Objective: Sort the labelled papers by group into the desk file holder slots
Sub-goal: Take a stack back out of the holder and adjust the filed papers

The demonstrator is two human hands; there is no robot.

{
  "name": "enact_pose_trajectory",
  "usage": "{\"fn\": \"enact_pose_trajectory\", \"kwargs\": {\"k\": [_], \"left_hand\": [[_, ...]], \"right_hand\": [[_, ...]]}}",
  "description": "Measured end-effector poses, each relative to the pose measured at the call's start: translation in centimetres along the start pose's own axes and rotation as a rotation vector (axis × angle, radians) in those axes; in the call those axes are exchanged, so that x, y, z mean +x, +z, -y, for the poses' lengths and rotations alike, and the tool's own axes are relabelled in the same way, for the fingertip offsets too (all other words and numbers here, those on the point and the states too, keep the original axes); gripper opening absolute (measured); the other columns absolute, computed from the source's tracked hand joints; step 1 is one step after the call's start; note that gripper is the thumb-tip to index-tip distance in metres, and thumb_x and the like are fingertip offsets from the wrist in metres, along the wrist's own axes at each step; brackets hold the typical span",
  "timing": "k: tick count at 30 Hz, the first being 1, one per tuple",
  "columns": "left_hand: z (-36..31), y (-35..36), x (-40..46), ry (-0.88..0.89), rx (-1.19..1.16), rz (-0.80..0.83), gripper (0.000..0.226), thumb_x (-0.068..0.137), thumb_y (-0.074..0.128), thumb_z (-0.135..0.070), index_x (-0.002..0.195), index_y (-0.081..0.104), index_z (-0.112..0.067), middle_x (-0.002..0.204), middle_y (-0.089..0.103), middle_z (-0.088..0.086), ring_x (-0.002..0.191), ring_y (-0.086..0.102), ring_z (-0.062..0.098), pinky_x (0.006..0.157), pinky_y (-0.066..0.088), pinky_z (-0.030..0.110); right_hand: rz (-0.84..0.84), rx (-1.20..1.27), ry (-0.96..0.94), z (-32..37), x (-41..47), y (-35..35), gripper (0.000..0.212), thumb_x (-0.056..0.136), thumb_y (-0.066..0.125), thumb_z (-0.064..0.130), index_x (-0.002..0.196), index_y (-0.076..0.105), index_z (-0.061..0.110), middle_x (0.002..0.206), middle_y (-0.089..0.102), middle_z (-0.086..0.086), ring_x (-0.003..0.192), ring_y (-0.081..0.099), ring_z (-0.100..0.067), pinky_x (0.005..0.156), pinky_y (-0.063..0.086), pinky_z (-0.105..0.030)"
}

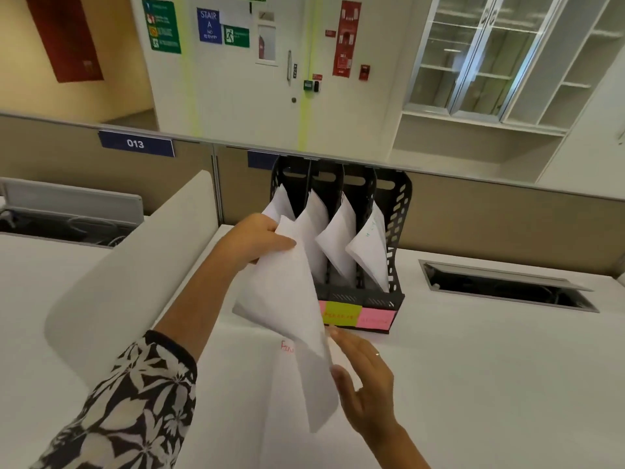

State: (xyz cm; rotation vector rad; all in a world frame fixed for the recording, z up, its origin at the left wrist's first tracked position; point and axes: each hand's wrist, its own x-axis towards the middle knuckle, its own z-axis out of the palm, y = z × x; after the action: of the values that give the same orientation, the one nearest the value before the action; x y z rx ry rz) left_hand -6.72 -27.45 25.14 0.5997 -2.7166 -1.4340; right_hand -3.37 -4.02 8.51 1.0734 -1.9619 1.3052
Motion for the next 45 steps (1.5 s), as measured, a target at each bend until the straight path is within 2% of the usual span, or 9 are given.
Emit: {"fn": "enact_pose_trajectory", "kwargs": {"k": [7,14,17,20,25,30,35,39,45], "left_hand": [[-4.0,-6.0,2.3,0.067,0.285,-0.060,0.020,0.087,0.056,-0.024,0.078,0.060,-0.007,0.073,0.052,0.010,0.062,0.049,0.022,0.050,0.036,0.023],[-8.3,-8.8,4.2,0.105,0.506,-0.074,0.029,0.089,0.054,-0.027,0.064,0.049,-0.014,0.064,0.049,0.003,0.056,0.046,0.017,0.051,0.035,0.024],[-9.6,-9.7,4.6,0.105,0.544,-0.029,0.023,0.089,0.055,-0.031,0.079,0.061,-0.011,0.075,0.061,0.004,0.065,0.058,0.020,0.058,0.049,0.029],[-10.9,-10.3,4.6,0.126,0.526,0.030,0.031,0.090,0.058,-0.032,0.105,0.065,-0.007,0.098,0.068,0.009,0.091,0.066,0.027,0.084,0.054,0.038],[-13.2,-11.1,5.0,0.163,0.463,0.072,0.028,0.088,0.061,-0.033,0.104,0.067,-0.010,0.093,0.072,0.004,0.083,0.070,0.022,0.072,0.056,0.030],[-15.2,-10.4,7.5,0.202,0.426,0.010,0.028,0.089,0.060,-0.029,0.107,0.064,-0.008,0.096,0.070,0.006,0.086,0.068,0.022,0.070,0.055,0.029],[-15.2,-8.0,11.3,0.332,0.486,-0.208,0.021,0.092,0.052,-0.025,0.084,0.059,-0.007,0.072,0.054,0.004,0.064,0.054,0.018,0.050,0.039,0.023],[-13.1,-5.5,14.3,0.412,0.441,-0.296,0.041,0.094,0.046,-0.018,0.055,0.034,-0.014,0.056,0.033,0.002,0.052,0.033,0.015,0.049,0.023,0.025],[-12.3,-3.3,16.2,0.406,0.331,-0.168,0.039,0.097,0.043,-0.026,0.060,0.037,-0.015,0.061,0.035,0.002,0.055,0.034,0.014,0.051,0.023,0.025]], "right_hand": [[0.022,-0.026,0.282,-4.5,13.1,3.9,0.033,0.095,0.050,0.023,0.127,0.053,0.020,0.078,0.063,0.005,0.073,0.059,-0.004,0.068,0.048,-0.010],[0.628,-0.393,0.305,-8.5,24.0,10.8,0.051,0.097,0.042,0.014,0.145,0.029,0.022,0.105,0.059,-0.017,0.087,0.059,-0.029,0.084,0.053,-0.040],[0.832,-0.555,0.231,-8.7,25.0,11.6,0.034,0.099,0.037,0.020,0.130,0.049,0.015,0.099,0.056,-0.018,0.087,0.054,-0.033,0.078,0.048,-0.041],[0.661,-0.608,0.375,-8.5,25.8,11.0,0.026,0.095,0.044,0.029,0.082,0.058,0.012,0.091,0.058,-0.013,0.078,0.055,-0.028,0.065,0.043,-0.034],[0.577,-0.684,0.550,-8.7,27.2,8.5,0.009,0.085,0.057,0.007,0.091,0.062,0.001,0.069,0.057,-0.007,0.059,0.052,-0.021,0.055,0.046,-0.030],[0.540,-0.661,0.545,-9.5,27.0,7.2,0.034,0.086,0.051,-0.001,0.120,0.056,-0.001,0.075,0.061,-0.015,0.090,0.066,-0.031,0.094,0.048,-0.037],[0.419,-0.591,0.513,-9.9,26.4,6.1,0.026,0.088,0.053,-0.001,0.114,0.049,-0.002,0.102,0.063,-0.020,0.083,0.062,-0.030,0.052,0.036,-0.025],[0.424,-0.567,0.567,-10.1,26.6,6.1,0.016,0.095,0.049,0.008,0.100,0.061,-0.002,0.098,0.067,-0.020,0.084,0.064,-0.030,0.066,0.047,-0.029],[0.387,-0.565,0.576,-10.8,26.3,5.8,0.016,0.092,0.050,0.005,0.084,0.062,-0.001,0.088,0.067,-0.019,0.074,0.060,-0.030,0.062,0.042,-0.030]]}}
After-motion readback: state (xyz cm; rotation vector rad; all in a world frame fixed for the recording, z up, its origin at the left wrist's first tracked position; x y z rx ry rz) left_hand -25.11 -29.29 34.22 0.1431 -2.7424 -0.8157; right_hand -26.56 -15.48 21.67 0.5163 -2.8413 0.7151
